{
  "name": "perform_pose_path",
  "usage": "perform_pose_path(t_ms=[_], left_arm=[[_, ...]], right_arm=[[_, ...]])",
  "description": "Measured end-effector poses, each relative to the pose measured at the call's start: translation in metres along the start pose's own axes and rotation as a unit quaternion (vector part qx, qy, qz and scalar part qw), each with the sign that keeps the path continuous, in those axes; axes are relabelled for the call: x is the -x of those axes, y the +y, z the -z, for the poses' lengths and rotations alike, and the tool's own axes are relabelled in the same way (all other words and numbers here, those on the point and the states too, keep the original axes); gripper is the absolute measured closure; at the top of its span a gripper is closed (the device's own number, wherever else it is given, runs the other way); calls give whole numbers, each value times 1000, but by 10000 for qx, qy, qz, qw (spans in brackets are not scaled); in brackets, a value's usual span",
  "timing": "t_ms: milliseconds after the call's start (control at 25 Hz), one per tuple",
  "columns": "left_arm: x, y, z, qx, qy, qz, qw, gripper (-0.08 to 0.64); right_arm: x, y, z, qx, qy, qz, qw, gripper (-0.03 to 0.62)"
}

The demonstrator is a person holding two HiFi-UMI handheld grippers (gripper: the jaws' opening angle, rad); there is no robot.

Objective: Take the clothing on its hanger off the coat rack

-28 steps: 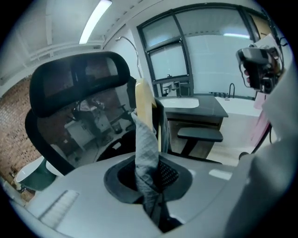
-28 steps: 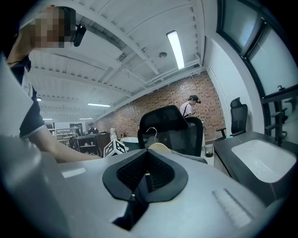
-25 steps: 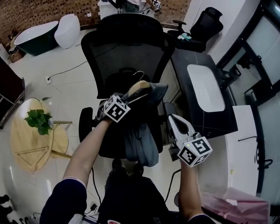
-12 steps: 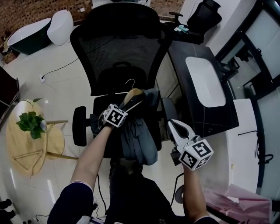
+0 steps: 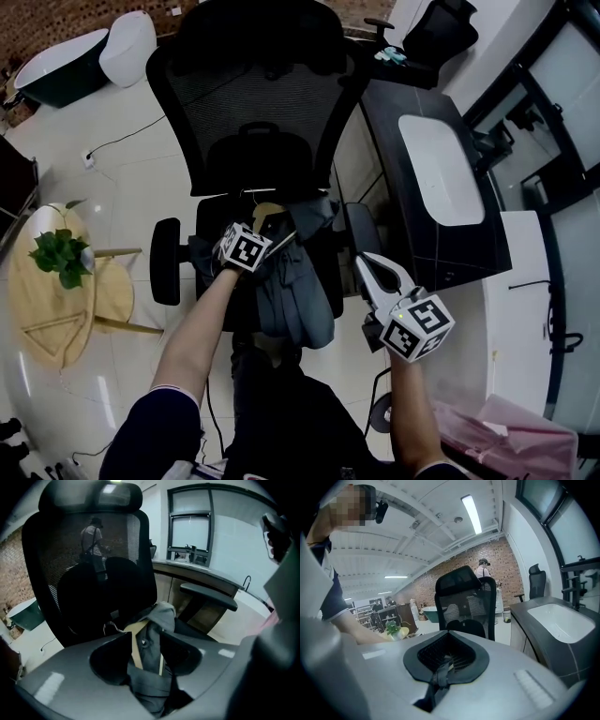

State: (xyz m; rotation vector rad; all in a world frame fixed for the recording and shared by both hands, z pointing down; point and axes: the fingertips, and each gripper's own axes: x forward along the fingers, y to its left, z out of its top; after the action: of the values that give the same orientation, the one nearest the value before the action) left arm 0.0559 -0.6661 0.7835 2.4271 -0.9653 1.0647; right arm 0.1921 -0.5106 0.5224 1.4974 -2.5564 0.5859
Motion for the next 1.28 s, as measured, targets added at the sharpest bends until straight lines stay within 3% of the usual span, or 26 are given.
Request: perform_pose_path(t_ms=[120,320,560,720,960,1280], left_arm=[[25,-1,-16,259,-296,1,9992,377],[91,-29,-71,433,-1265,351,9904,404],[197,-71,-135,244,-2439,611,9676,541],[261,-83,-168,292,-3092,548,9490,549],[320,-87,-185,504,-3582,312,9317,549],[364,-89,-201,450,-3882,230,9202,549]], right_arm=[[-5,5,-2,17,-6,-124,9999,591],[-15,19,-16,97,-128,-378,9992,591],[-24,41,-45,225,-446,-689,9964,591],[-30,61,-70,382,-718,-977,9919,591],[-28,96,-107,725,-1087,-1337,9824,591],[-24,119,-132,984,-1323,-1464,9754,592]])
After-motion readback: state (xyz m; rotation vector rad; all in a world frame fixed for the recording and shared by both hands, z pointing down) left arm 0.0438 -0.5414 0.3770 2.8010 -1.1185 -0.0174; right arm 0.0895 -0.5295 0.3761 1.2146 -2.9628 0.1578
